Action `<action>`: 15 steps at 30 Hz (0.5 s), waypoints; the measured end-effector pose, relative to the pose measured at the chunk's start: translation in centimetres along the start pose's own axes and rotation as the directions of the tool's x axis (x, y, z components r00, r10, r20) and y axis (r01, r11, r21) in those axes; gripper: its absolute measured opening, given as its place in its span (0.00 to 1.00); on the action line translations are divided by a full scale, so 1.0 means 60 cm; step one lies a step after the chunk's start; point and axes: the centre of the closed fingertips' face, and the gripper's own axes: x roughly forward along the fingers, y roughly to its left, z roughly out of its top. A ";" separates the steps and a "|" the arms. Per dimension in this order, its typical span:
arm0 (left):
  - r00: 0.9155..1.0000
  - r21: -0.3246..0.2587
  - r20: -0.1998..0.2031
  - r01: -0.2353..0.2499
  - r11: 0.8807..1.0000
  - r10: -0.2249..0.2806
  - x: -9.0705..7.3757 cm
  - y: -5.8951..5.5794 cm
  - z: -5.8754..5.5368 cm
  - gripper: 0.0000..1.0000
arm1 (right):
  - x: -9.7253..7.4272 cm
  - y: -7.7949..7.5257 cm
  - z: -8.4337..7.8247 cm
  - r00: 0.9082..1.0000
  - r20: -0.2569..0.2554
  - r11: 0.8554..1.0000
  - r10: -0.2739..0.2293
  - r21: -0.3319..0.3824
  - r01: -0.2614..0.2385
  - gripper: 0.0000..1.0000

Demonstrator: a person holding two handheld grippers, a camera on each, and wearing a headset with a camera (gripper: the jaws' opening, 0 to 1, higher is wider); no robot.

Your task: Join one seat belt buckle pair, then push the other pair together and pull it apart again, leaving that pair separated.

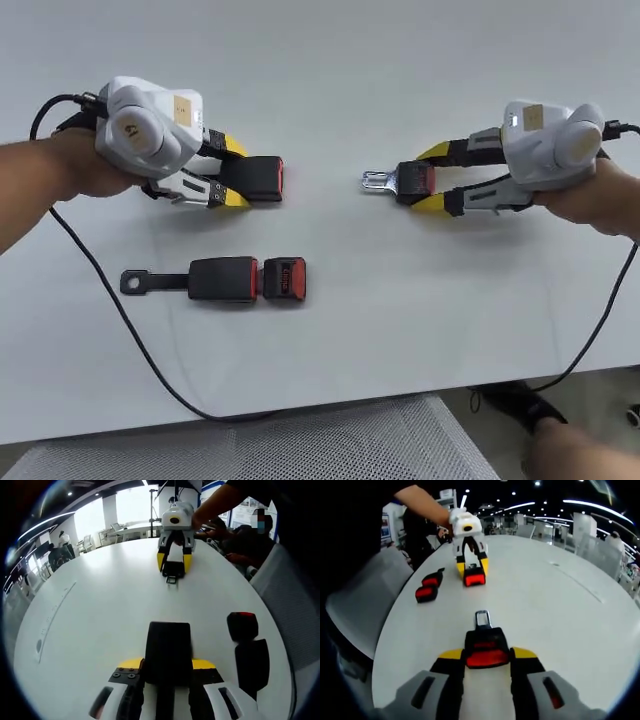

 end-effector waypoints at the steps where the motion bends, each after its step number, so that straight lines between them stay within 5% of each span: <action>1: 1.000 -0.002 0.000 0.000 1.000 0.000 0.000 0.000 0.000 0.35 | 0.003 0.002 0.002 1.000 0.005 1.000 0.001 0.003 -0.001 0.36; 15: 1.000 -0.011 -0.010 0.004 1.000 -0.004 -0.001 0.000 -0.003 0.35 | 0.053 0.017 0.045 0.998 0.063 1.000 0.009 0.009 -0.009 0.36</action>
